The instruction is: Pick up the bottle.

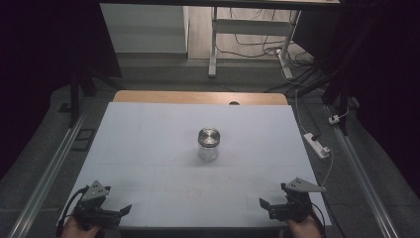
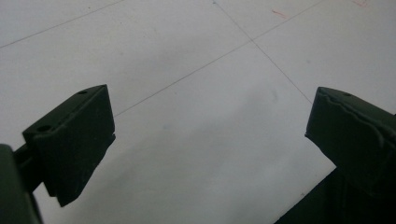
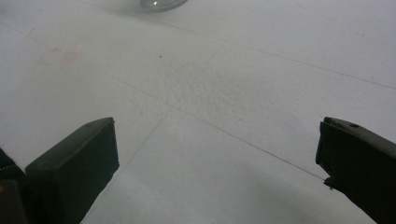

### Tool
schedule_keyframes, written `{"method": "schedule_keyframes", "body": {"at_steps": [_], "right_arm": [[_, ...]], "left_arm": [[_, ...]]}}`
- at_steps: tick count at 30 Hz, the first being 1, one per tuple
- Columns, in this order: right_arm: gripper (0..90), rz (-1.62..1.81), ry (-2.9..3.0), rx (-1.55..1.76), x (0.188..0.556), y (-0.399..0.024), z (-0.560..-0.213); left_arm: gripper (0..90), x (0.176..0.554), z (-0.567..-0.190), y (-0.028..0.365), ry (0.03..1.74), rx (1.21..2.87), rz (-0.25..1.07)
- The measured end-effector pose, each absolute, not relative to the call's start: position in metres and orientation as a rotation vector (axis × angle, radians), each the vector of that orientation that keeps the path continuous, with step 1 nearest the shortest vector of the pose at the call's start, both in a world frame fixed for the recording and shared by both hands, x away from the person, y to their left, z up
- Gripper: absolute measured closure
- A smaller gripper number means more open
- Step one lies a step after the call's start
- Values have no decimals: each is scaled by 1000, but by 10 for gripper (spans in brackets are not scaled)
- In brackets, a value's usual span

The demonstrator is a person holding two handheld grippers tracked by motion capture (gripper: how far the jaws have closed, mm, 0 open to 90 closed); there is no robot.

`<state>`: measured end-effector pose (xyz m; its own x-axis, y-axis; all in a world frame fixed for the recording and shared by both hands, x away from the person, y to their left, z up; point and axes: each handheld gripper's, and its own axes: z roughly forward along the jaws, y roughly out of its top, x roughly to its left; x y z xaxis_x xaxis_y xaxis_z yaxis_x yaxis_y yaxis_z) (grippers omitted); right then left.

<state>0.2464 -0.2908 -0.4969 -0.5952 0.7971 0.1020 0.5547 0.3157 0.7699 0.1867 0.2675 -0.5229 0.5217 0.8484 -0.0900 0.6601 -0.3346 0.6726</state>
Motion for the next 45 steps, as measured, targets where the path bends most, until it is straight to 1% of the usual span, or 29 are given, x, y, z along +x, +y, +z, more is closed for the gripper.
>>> {"method": "schedule_keyframes", "body": {"at_steps": [14, 30, 37, 45], "right_arm": [[0, 1154, 2301, 1176, 245, -287, -496], [0, 1197, 2300, 1068, 247, -271, -486], [0, 1214, 2329, 1024, 253, -258, -482], [0, 1248, 2370, 991, 269, -242, -486]], "left_arm": [[21, 187, -523, 269, 1225, 2094, 358], [21, 188, -523, 269, 1235, 2086, 345], [21, 188, -524, 270, 1238, 2081, 341], [19, 189, -524, 269, 1230, 2092, 339]]}}
